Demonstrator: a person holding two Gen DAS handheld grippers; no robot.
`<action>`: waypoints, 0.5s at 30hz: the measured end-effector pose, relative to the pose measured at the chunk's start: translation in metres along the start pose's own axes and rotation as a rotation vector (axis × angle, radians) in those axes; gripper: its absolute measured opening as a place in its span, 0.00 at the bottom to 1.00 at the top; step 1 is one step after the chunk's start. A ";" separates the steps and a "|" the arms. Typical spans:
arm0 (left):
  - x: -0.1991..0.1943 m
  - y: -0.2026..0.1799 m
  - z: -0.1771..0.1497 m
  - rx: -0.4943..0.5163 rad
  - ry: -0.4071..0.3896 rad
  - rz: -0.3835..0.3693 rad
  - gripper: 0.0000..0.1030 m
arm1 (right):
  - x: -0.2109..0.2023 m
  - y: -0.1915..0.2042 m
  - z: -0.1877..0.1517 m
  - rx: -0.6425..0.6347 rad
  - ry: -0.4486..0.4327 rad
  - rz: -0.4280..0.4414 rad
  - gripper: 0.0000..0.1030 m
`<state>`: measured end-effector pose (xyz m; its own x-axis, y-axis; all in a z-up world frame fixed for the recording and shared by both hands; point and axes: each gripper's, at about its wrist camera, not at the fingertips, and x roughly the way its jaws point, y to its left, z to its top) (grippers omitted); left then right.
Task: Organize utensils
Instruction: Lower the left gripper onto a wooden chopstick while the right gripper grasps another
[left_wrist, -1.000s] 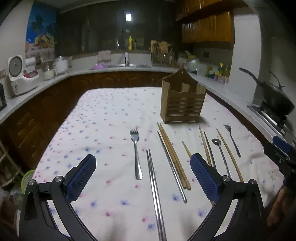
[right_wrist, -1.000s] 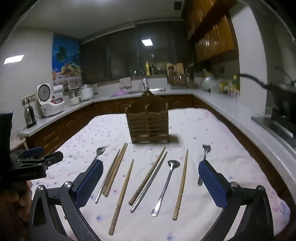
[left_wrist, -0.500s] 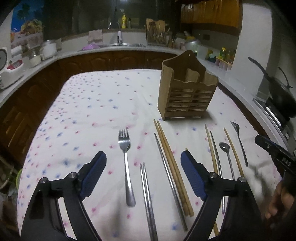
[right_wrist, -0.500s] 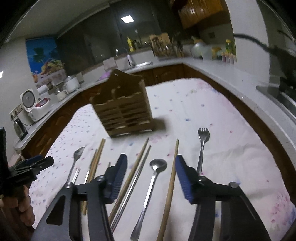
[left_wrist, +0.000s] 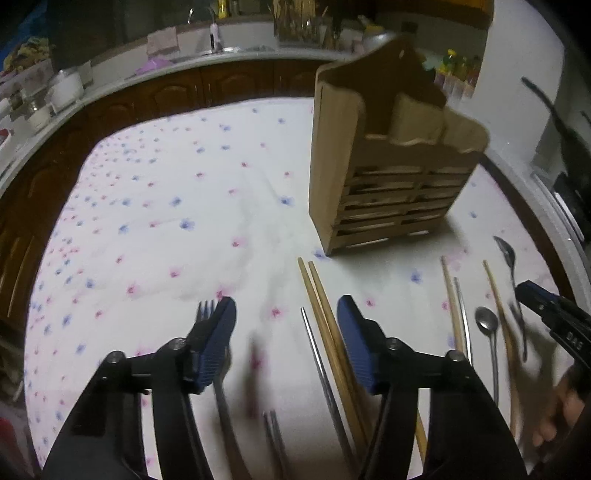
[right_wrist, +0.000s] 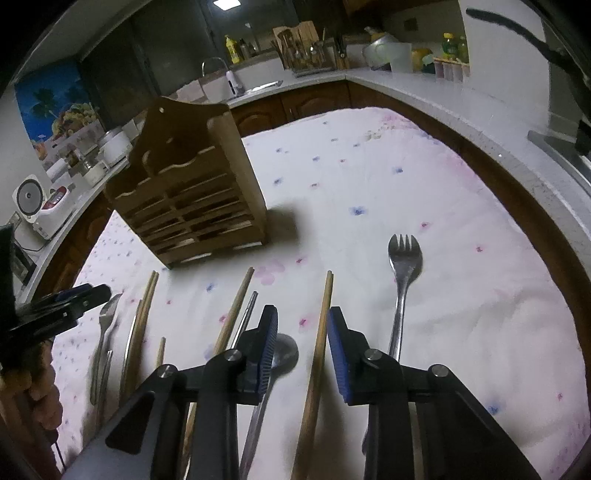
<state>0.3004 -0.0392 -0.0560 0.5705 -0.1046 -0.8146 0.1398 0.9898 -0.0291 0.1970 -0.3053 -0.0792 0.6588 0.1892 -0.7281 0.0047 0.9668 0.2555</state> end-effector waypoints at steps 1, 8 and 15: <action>0.007 0.000 0.002 -0.001 0.012 -0.001 0.52 | 0.003 -0.001 0.001 0.000 0.006 -0.004 0.27; 0.041 0.000 0.009 -0.007 0.080 0.004 0.44 | 0.022 -0.008 0.006 0.008 0.049 -0.022 0.19; 0.058 0.000 0.016 -0.002 0.118 -0.024 0.32 | 0.041 -0.007 0.008 -0.018 0.098 -0.041 0.09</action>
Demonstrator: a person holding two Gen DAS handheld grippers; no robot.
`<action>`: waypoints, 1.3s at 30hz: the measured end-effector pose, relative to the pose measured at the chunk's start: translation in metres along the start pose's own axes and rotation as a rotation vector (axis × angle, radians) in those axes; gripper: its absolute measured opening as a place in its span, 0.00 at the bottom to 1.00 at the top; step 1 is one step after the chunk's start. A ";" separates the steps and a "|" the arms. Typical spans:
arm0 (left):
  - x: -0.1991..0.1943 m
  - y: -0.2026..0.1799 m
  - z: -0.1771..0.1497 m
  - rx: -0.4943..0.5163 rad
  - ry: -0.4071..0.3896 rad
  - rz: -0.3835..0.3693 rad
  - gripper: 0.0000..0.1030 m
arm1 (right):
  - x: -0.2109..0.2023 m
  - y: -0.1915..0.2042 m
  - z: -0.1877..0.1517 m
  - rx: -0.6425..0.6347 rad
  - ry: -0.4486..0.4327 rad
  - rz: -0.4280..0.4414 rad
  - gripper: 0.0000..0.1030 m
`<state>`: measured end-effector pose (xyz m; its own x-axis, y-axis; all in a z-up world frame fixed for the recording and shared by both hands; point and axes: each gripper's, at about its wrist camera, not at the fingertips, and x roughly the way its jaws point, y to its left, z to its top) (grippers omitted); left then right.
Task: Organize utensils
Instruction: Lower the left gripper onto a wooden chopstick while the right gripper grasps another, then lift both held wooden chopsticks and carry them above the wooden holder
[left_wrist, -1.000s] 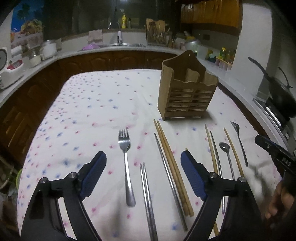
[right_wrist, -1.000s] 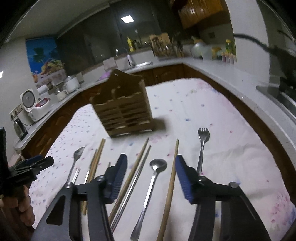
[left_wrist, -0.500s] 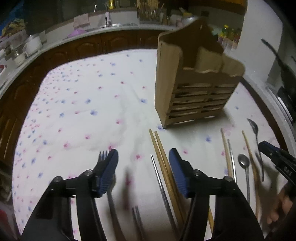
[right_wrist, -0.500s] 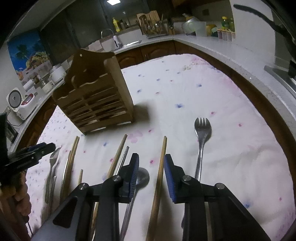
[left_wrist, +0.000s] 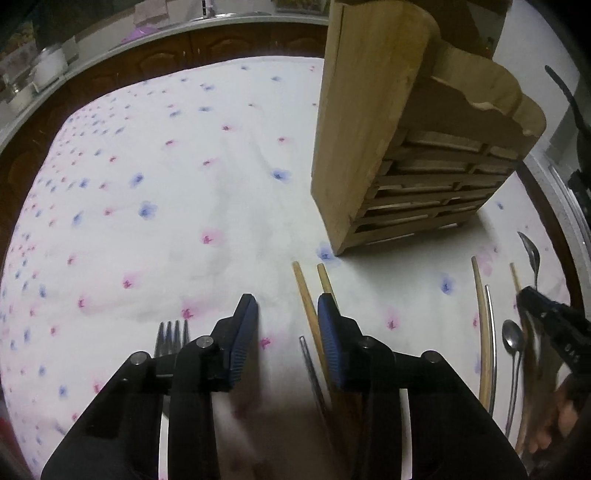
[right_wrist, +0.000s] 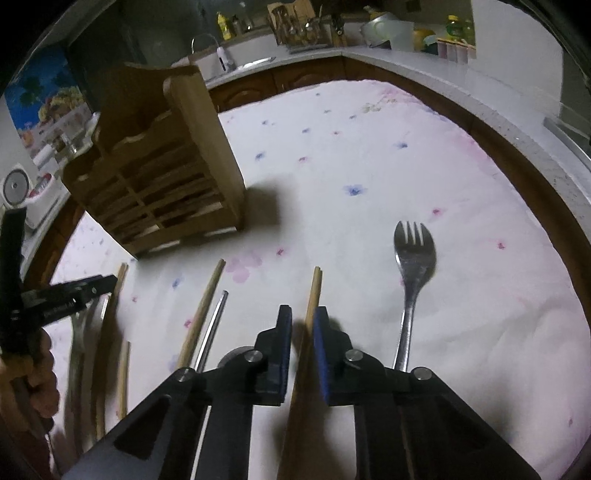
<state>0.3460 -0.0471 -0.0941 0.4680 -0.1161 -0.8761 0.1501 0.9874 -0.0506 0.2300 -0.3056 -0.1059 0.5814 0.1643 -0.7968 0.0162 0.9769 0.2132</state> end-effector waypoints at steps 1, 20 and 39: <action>0.001 -0.001 0.002 0.011 0.003 0.009 0.31 | 0.003 -0.001 0.000 -0.004 0.010 -0.005 0.07; -0.024 -0.001 0.006 -0.010 -0.067 -0.057 0.05 | -0.007 0.003 0.007 -0.012 -0.017 0.033 0.05; -0.184 0.011 -0.042 -0.045 -0.357 -0.214 0.04 | -0.131 0.033 0.010 -0.060 -0.260 0.144 0.05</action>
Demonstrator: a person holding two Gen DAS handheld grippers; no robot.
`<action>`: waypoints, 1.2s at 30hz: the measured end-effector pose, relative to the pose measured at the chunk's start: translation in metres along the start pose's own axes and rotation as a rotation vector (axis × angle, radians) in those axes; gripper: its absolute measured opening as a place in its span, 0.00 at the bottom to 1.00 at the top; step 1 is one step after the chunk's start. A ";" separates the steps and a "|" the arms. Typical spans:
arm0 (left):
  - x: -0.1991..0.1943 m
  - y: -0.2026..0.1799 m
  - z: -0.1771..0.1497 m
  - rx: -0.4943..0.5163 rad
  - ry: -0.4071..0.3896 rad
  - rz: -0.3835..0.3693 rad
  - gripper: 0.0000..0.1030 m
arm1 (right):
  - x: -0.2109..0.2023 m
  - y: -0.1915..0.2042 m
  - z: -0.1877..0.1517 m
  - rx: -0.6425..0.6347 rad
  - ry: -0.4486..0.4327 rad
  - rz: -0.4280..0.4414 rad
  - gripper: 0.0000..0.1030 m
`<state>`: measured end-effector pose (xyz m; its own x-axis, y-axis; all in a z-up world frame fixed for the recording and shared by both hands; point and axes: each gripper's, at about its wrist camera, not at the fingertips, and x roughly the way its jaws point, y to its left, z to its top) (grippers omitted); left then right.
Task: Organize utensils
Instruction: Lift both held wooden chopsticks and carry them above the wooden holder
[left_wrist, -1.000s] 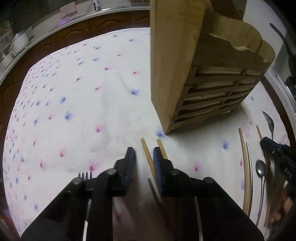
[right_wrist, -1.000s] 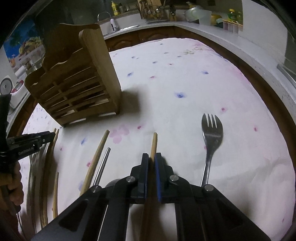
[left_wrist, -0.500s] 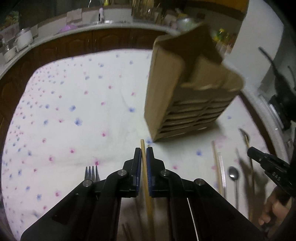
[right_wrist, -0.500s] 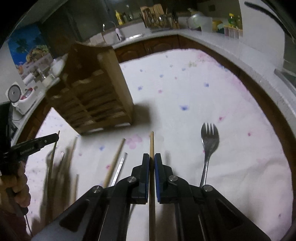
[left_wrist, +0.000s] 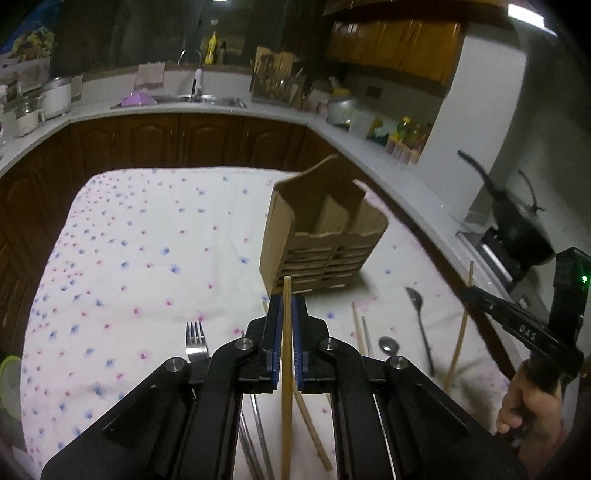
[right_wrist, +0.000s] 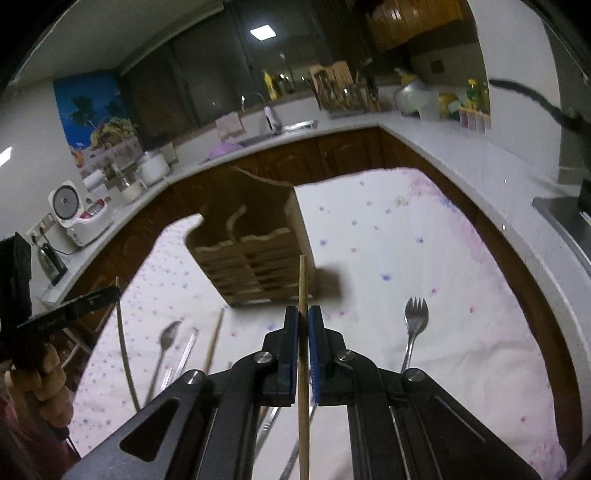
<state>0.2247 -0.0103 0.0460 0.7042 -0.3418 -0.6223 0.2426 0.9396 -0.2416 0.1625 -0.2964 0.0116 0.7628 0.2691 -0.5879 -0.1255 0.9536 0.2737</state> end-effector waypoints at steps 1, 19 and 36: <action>-0.006 0.000 -0.001 0.002 -0.010 -0.004 0.04 | -0.006 0.003 0.001 -0.004 -0.013 0.004 0.05; -0.067 -0.006 0.010 0.011 -0.176 -0.027 0.04 | -0.044 0.030 0.029 -0.042 -0.159 0.060 0.05; -0.080 -0.003 0.046 -0.020 -0.342 -0.040 0.04 | -0.036 0.024 0.059 0.020 -0.266 0.078 0.05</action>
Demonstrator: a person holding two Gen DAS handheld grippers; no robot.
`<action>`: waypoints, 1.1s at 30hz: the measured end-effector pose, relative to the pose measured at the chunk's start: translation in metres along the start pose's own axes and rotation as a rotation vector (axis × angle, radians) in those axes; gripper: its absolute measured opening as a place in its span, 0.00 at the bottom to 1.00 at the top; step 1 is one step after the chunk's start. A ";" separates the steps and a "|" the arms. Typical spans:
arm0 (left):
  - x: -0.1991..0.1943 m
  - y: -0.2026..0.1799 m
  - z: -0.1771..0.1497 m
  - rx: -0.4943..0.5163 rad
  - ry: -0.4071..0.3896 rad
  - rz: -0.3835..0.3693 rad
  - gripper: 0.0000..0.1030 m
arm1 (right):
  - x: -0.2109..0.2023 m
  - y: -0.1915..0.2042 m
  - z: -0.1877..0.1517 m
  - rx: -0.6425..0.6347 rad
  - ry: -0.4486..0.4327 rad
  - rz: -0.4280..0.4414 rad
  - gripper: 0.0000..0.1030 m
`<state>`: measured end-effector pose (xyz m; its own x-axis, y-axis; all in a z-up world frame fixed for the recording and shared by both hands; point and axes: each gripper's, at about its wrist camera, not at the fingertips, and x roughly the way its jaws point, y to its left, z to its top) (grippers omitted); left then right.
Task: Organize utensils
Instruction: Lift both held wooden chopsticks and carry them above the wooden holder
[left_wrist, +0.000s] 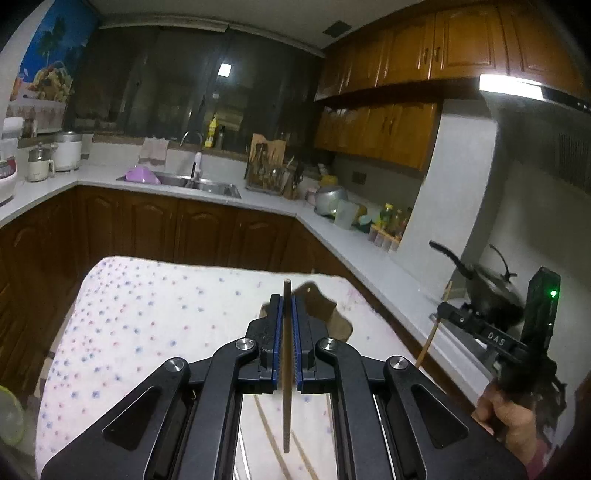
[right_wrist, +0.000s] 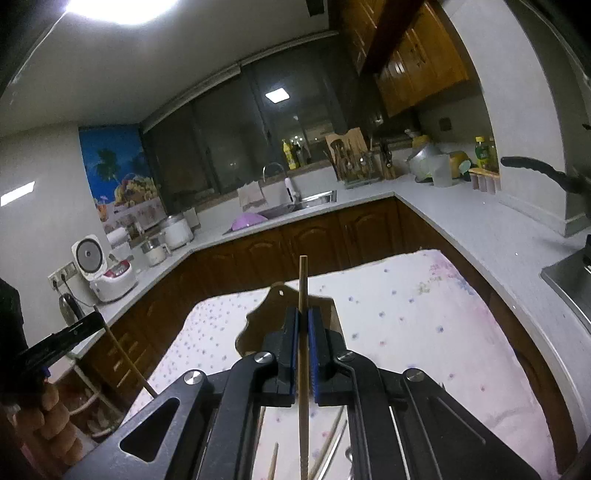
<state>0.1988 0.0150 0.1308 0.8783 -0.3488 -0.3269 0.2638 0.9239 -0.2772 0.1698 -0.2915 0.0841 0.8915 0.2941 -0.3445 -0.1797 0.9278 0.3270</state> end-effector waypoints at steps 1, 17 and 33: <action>0.001 0.000 0.003 -0.002 -0.008 0.001 0.04 | 0.002 -0.001 0.003 0.002 -0.005 0.003 0.05; 0.054 0.005 0.071 -0.046 -0.172 0.038 0.04 | 0.063 -0.003 0.088 0.039 -0.171 -0.017 0.05; 0.147 0.018 0.015 -0.099 -0.150 0.135 0.04 | 0.133 -0.039 0.048 0.145 -0.175 -0.029 0.05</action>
<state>0.3389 -0.0172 0.0910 0.9545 -0.1885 -0.2311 0.1056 0.9383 -0.3293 0.3152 -0.2993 0.0677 0.9562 0.2121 -0.2015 -0.1031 0.8889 0.4464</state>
